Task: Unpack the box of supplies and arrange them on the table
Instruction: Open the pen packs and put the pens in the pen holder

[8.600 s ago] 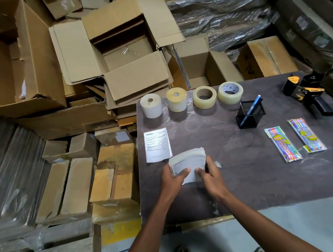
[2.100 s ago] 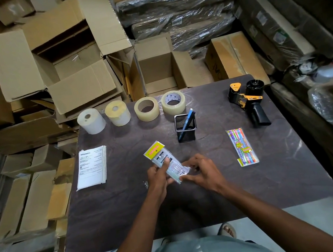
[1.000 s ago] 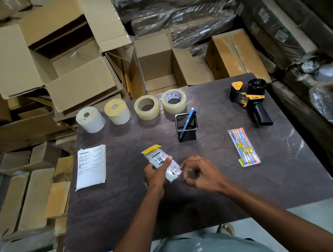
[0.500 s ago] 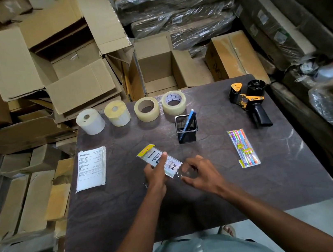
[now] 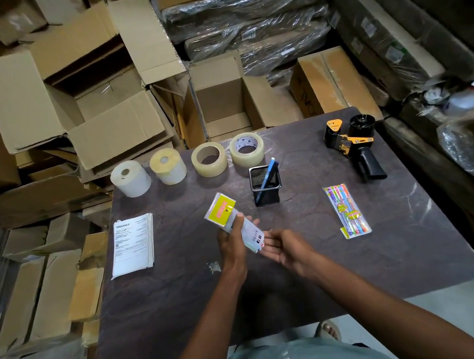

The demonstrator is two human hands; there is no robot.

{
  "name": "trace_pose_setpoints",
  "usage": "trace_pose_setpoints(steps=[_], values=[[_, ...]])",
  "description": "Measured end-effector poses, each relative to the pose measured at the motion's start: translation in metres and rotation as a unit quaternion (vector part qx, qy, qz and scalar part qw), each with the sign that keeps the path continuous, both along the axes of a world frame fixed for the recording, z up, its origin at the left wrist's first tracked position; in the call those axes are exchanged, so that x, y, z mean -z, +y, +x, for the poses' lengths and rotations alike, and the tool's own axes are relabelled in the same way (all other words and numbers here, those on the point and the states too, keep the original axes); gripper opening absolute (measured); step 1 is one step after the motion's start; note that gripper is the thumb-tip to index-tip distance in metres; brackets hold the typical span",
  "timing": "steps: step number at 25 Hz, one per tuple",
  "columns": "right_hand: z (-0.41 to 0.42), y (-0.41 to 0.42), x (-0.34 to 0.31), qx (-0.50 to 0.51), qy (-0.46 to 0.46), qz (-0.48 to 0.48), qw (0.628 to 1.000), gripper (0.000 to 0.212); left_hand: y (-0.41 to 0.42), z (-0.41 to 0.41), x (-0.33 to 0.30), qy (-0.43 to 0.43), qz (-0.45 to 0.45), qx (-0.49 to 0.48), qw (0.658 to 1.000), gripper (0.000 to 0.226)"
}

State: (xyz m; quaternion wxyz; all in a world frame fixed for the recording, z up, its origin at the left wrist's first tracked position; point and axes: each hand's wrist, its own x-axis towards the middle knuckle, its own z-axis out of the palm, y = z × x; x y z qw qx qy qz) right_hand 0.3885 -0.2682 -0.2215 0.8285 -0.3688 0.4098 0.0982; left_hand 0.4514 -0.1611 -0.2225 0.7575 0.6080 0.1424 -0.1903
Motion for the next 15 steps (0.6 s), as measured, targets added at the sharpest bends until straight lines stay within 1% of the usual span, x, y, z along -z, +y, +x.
trace_pose_setpoints(steps=[3, 6, 8, 12, 15], values=[[0.005, 0.005, 0.001, 0.03, 0.032, 0.036, 0.998, 0.037, -0.008, -0.009, -0.006, -0.053, -0.013, 0.056, 0.997, 0.013], [0.005, 0.008, 0.007, 0.04, 0.059, 0.046, 0.996, 0.034, -0.01, -0.012, -0.012, -0.1, -0.029, 0.093, 0.99, 0.028], [0.003, 0.009, 0.009, 0.046, 0.067, 0.044, 0.996, 0.031, -0.011, -0.011, -0.015, -0.116, -0.024, 0.112, 0.987, 0.03], [-0.002, 0.008, 0.017, 0.043, 0.064, 0.052, 0.996, 0.03, -0.011, -0.006, -0.019, -0.097, -0.032, 0.113, 0.988, 0.014], [-0.006, 0.008, 0.021, 0.011, 0.04, 0.047, 0.998, 0.036, -0.009, -0.003, -0.019, -0.049, -0.058, 0.097, 0.992, 0.018]])
